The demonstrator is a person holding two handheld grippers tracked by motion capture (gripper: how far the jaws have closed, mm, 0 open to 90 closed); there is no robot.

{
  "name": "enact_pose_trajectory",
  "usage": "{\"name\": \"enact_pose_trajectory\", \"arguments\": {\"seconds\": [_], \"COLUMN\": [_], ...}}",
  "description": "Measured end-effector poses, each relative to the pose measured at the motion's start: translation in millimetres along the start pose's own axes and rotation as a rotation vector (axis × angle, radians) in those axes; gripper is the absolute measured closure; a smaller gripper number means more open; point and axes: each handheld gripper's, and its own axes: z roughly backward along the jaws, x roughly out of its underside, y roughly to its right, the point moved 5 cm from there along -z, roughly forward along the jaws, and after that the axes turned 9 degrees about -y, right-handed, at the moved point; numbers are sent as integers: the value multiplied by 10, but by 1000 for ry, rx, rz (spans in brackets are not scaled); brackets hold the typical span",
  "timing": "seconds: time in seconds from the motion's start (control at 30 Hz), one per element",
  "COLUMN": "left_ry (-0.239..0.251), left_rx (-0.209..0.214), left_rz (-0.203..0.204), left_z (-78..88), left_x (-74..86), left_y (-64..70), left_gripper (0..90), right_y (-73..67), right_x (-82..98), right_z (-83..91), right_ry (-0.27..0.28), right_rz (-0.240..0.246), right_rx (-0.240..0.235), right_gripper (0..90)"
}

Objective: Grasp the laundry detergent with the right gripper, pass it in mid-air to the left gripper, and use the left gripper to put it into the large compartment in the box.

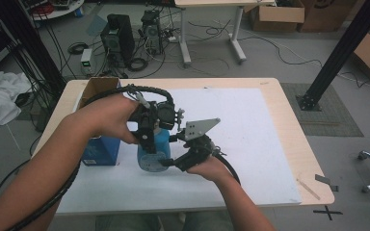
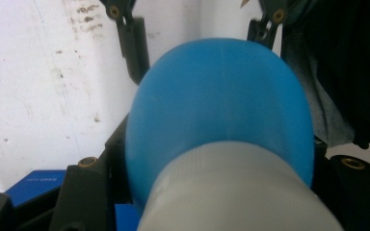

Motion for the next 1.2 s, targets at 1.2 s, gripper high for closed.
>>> {"name": "enact_pose_trajectory", "arguments": {"seconds": [1.2], "left_ry": [59], "left_rx": [120], "left_rz": [606], "left_z": [750], "left_x": [465], "left_y": [-499], "left_gripper": [387], "right_y": [176], "right_x": [-114], "right_z": [929], "right_ry": [-543], "right_rz": [17], "right_rx": [24], "right_gripper": [0]}}
